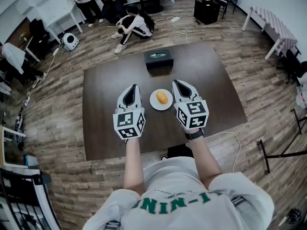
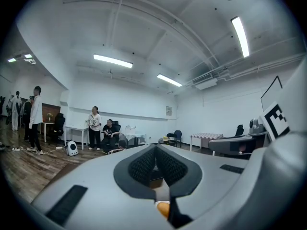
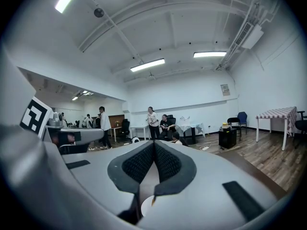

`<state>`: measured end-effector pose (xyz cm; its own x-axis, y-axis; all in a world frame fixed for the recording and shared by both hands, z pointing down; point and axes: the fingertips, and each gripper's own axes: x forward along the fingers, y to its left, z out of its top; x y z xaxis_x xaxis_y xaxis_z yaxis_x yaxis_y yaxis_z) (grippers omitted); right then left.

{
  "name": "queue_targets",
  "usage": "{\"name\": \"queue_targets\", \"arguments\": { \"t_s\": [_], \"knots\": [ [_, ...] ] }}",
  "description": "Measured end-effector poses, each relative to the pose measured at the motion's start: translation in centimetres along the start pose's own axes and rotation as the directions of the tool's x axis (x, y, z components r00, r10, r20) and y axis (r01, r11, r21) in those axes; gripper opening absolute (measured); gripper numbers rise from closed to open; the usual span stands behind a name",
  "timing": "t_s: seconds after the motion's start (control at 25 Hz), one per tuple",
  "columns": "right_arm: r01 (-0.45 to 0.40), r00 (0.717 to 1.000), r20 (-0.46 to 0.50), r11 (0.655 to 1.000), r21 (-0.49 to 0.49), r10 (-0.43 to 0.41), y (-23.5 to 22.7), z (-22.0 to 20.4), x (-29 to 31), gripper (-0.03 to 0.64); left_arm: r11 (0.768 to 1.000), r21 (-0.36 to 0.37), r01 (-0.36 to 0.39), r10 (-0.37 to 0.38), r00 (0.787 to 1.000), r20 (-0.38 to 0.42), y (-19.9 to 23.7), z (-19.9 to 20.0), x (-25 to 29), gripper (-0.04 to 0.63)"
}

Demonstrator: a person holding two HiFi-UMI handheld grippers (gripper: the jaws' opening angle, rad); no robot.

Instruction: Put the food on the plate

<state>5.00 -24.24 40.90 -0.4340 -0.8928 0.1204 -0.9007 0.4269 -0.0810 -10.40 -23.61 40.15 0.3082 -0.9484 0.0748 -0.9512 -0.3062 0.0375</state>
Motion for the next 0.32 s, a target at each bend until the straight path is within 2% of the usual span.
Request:
{"name": "queue_targets", "arguments": {
  "t_s": [0.32],
  "knots": [
    [-0.014, 1.0, -0.024, 1.0, -0.016, 0.013, -1.3, -1.7, 1.6, 0.015, 0.999, -0.033, 0.001, -0.001, 1.0, -0.002, -0.2, -2.0, 2.2, 0.015]
  ]
}}
